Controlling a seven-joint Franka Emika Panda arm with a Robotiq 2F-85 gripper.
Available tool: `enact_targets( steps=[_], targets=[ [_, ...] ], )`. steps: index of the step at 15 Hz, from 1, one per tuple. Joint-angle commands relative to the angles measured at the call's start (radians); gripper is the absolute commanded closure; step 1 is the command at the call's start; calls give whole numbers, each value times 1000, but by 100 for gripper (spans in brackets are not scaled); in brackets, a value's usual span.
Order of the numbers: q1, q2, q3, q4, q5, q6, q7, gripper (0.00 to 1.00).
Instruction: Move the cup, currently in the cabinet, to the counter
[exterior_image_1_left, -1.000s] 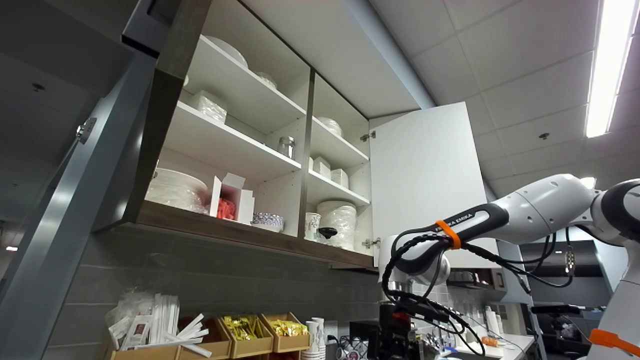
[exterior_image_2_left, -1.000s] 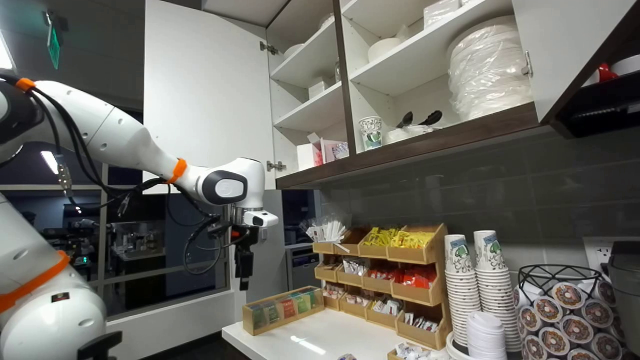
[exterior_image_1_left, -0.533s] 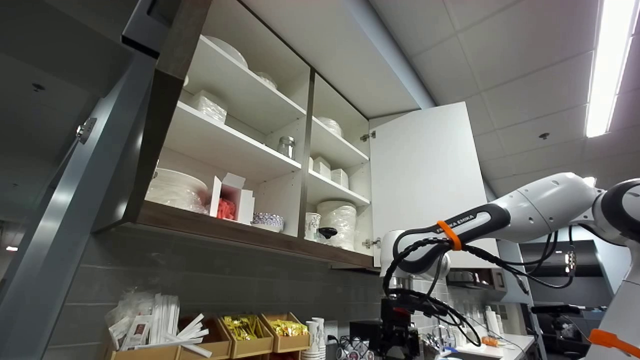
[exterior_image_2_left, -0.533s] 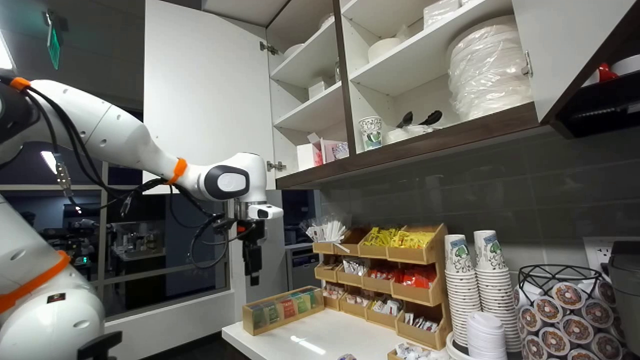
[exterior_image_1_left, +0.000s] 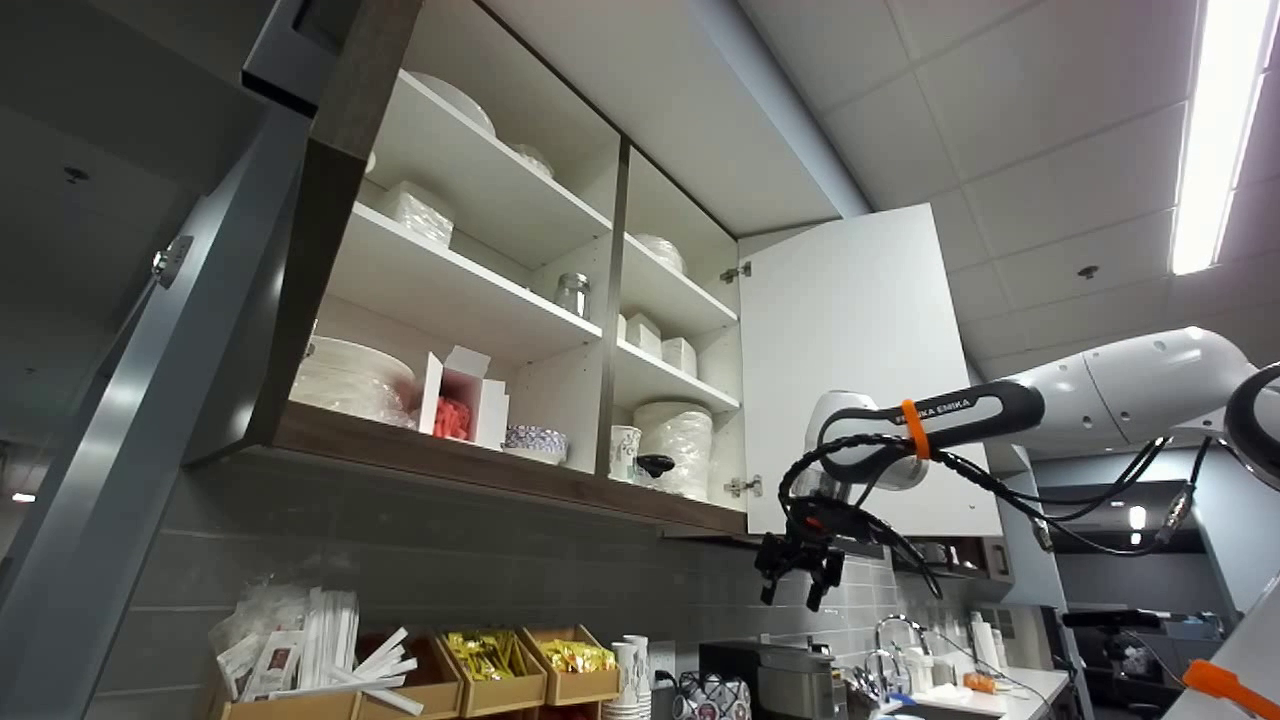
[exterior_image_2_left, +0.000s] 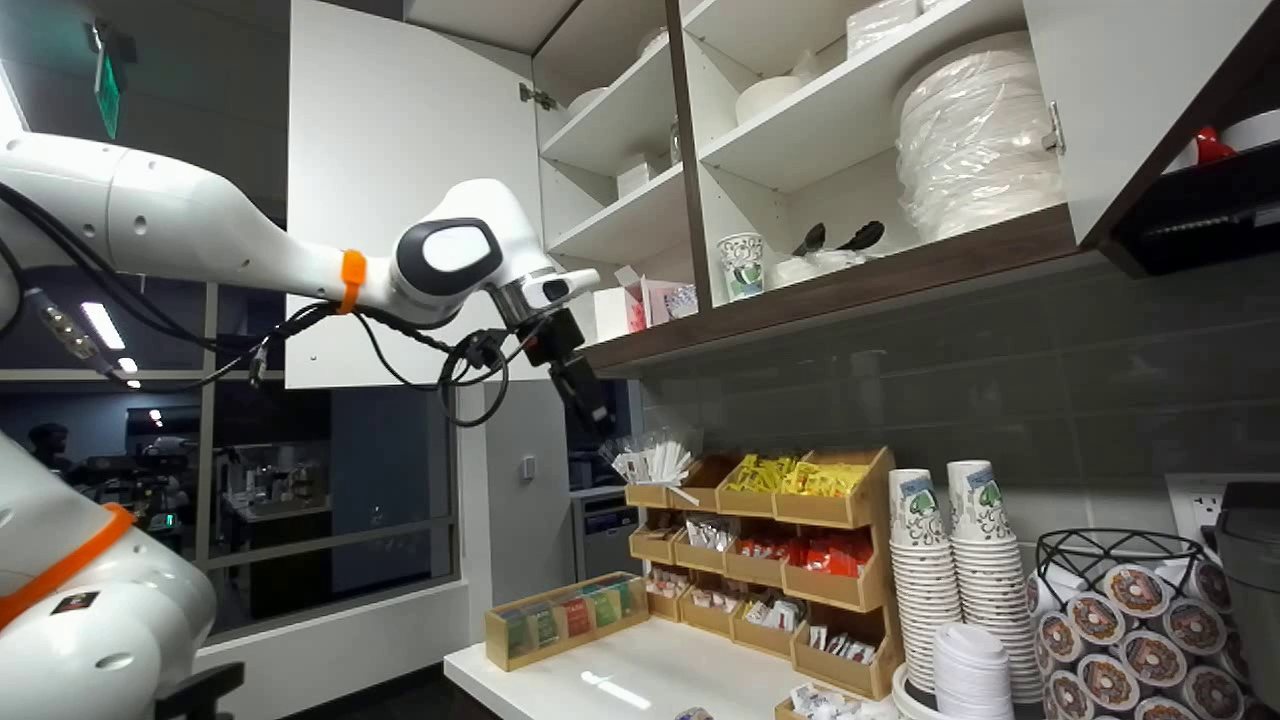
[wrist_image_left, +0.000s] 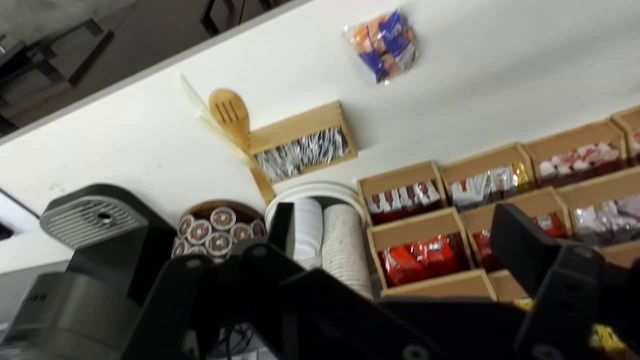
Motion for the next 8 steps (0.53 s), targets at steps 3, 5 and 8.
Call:
enact_targets(
  steps=[3,5,8],
  targets=[
    [-16,42,-21,77,-21,53,-10,0],
    [-15,45,-21,74,-21,53,-10,0],
    [-14,43,-20,71,-21,53,-10,0]
  ],
)
